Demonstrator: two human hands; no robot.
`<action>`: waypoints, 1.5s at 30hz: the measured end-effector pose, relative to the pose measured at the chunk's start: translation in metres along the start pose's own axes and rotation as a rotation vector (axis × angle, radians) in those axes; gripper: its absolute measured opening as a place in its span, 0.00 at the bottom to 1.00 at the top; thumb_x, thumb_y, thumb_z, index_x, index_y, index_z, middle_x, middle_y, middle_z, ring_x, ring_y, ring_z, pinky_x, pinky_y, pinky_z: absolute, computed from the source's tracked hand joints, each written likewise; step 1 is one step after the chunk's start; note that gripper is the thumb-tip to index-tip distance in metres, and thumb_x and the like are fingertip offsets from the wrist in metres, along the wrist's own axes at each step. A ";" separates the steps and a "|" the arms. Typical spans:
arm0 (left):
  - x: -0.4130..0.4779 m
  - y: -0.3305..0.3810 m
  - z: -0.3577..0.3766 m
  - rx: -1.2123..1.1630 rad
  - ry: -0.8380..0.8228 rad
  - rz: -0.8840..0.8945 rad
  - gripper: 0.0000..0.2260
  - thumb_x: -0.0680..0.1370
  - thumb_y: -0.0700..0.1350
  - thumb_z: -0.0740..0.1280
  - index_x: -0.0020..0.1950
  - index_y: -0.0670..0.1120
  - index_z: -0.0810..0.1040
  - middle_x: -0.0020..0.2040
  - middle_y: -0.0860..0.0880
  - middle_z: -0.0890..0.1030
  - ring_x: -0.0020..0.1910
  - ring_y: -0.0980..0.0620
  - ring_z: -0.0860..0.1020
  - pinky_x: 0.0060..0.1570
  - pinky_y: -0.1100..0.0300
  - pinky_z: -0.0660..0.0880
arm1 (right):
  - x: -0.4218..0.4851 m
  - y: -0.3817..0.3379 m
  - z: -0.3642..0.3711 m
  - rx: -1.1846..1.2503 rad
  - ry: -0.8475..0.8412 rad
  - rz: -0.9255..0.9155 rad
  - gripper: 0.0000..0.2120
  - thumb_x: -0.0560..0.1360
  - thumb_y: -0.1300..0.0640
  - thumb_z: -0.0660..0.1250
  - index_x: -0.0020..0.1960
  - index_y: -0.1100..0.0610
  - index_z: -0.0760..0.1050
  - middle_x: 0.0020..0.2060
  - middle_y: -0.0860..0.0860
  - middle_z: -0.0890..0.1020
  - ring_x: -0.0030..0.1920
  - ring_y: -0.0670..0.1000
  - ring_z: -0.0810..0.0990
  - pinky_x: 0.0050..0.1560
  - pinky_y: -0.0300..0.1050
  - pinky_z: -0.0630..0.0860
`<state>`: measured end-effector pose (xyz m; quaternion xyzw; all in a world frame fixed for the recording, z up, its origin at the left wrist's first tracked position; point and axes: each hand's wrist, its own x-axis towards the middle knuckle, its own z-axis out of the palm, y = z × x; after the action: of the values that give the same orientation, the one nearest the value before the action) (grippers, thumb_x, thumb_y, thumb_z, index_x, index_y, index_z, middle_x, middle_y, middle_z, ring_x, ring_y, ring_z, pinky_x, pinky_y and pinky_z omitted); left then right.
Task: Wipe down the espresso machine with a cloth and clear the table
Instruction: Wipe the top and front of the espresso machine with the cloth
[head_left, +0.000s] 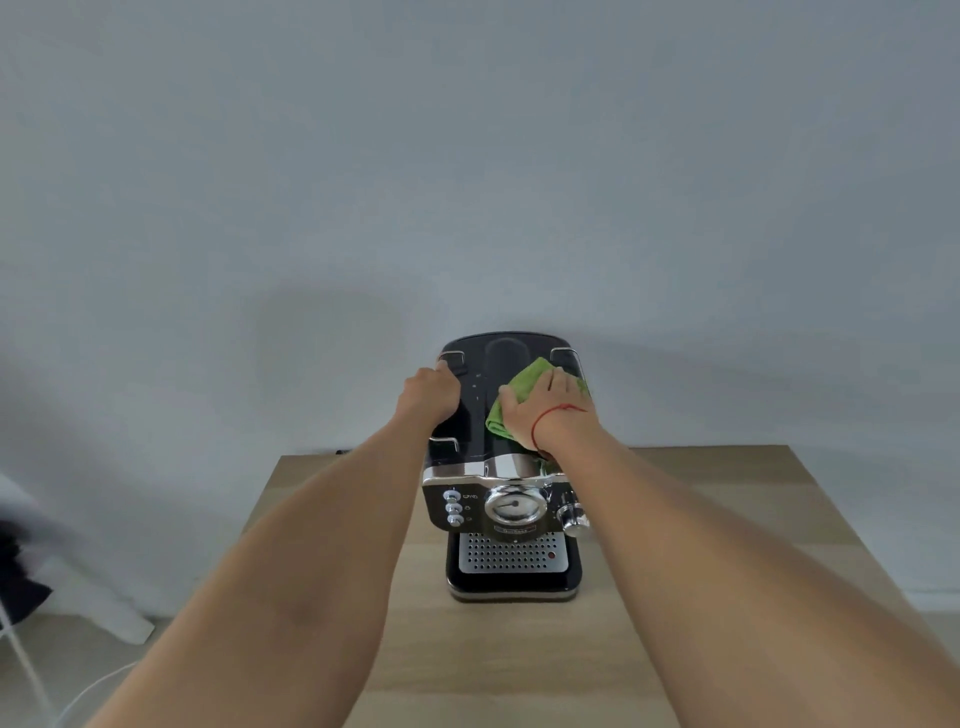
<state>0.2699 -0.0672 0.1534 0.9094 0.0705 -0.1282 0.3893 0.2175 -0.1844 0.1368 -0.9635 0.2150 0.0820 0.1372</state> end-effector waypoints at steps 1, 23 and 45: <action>-0.002 -0.002 0.001 0.001 -0.005 -0.002 0.23 0.84 0.47 0.45 0.72 0.36 0.64 0.69 0.35 0.69 0.68 0.36 0.68 0.67 0.47 0.64 | 0.000 0.000 -0.001 0.016 -0.014 0.028 0.37 0.80 0.39 0.43 0.78 0.65 0.41 0.78 0.59 0.47 0.78 0.56 0.46 0.77 0.51 0.45; 0.001 -0.026 0.008 -0.024 0.035 0.025 0.24 0.84 0.51 0.46 0.69 0.35 0.68 0.66 0.36 0.73 0.64 0.37 0.72 0.63 0.48 0.67 | -0.032 -0.014 0.016 -0.048 0.121 -0.162 0.35 0.79 0.44 0.47 0.78 0.63 0.43 0.77 0.61 0.50 0.77 0.60 0.49 0.77 0.55 0.48; 0.025 -0.033 0.017 0.139 0.020 0.109 0.19 0.84 0.42 0.44 0.68 0.37 0.66 0.63 0.36 0.72 0.61 0.37 0.72 0.49 0.54 0.65 | 0.012 -0.010 0.008 -0.047 0.104 -0.056 0.32 0.80 0.44 0.41 0.78 0.60 0.43 0.77 0.61 0.47 0.77 0.60 0.46 0.77 0.55 0.44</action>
<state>0.2834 -0.0564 0.1125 0.9380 0.0157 -0.1024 0.3308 0.2320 -0.1784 0.1291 -0.9750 0.1929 0.0331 0.1054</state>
